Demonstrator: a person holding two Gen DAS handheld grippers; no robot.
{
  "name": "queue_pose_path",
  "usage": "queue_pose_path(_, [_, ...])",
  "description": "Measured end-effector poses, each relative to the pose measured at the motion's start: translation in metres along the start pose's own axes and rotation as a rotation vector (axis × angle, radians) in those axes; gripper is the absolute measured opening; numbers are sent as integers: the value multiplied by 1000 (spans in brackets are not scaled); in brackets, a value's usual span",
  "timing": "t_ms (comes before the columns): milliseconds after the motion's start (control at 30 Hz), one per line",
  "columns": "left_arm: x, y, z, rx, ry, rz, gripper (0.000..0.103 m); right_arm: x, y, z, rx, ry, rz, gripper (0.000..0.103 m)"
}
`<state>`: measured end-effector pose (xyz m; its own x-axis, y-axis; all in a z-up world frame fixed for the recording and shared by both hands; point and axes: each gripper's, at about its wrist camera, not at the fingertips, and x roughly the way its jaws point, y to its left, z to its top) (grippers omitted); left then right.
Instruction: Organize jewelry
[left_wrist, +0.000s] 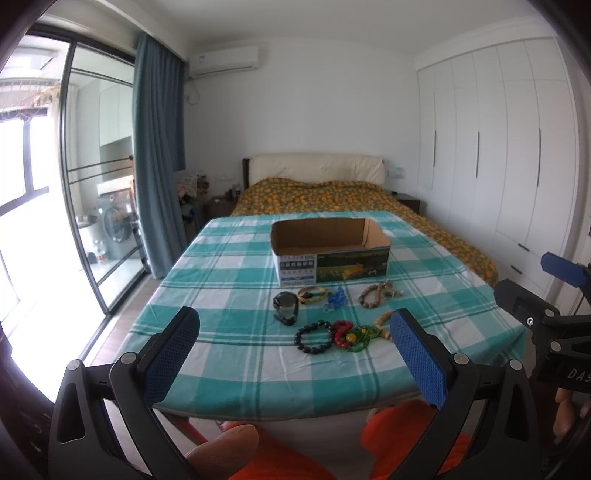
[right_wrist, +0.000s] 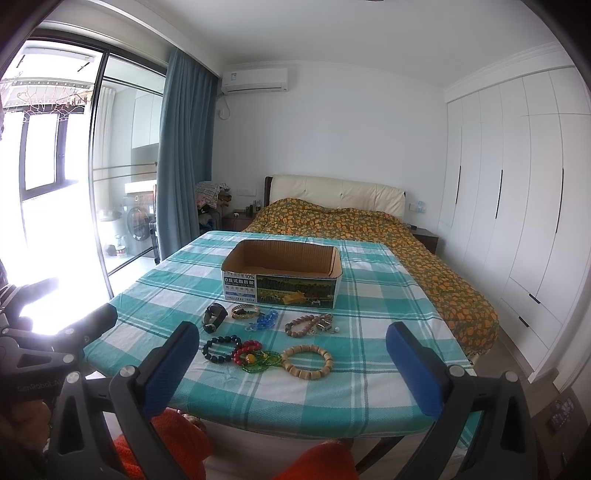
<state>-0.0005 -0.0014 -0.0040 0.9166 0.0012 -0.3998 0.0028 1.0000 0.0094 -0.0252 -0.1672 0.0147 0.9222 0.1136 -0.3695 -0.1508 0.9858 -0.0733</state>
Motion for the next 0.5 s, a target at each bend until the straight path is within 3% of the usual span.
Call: queue_pose_path(500, [-2, 0, -1, 5, 0, 3, 103, 1, 4, -5, 1, 3, 5, 103])
